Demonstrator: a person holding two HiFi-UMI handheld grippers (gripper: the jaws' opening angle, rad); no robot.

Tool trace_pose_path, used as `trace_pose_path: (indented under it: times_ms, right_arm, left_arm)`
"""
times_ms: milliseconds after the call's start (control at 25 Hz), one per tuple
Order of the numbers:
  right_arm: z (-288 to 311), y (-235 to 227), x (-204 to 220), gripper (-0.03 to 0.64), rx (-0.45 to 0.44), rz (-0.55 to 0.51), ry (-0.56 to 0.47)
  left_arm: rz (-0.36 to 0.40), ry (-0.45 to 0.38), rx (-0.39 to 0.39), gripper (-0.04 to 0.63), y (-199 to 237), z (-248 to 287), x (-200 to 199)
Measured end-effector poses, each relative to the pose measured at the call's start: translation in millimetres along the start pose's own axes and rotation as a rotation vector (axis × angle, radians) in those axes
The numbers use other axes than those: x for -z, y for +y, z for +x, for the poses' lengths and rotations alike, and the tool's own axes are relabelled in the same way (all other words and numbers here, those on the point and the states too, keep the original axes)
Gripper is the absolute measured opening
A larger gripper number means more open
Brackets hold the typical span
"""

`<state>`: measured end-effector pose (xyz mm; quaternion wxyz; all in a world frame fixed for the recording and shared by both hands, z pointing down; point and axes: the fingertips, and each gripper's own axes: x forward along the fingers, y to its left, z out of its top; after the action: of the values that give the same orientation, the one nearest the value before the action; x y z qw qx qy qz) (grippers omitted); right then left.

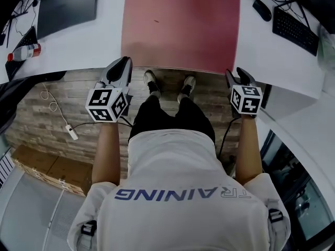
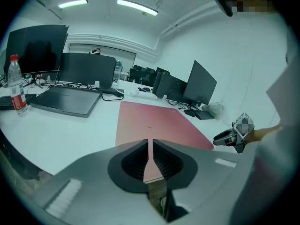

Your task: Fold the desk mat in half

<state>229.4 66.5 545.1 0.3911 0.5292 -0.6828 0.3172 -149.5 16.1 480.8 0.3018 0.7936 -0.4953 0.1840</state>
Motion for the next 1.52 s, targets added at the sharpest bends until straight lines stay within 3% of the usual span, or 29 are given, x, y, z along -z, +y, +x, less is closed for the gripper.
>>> trace_pose_path:
  times_ms: [280, 440, 640, 720, 1120, 1520]
  right_arm:
    - [13.1, 2.0, 14.3, 0.201, 0.033, 0.007, 0.066]
    - [17.7, 5.0, 15.1, 0.178, 0.036, 0.056, 0.088]
    - [17.1, -1.6, 20.3, 0.210, 0.054, 0.150, 0.104]
    - [18.0, -0.9, 20.6, 0.173, 0.038, 0.186, 0.105]
    - [19.2, 2.4, 21.6, 0.115, 0.043, 0.238, 0.121]
    - [18.2, 9.5, 18.7, 0.049, 0.044, 0.194, 0.099]
  left_arm:
    - [-0.003, 0.010, 0.026, 0.032, -6.3, -2.9, 6.2]
    - [0.000, 0.011, 0.031, 0.031, -5.6, -6.2, 7.5]
    - [-0.001, 0.016, 0.037, 0.031, -7.6, -7.9, 10.3]
    - [-0.003, 0.016, 0.039, 0.031, -7.2, -7.9, 9.4]
    - [-0.001, 0.021, 0.043, 0.029, -5.3, -7.8, 7.2]
    - [0.014, 0.051, 0.001, 0.029, 8.8, -6.5, 15.5]
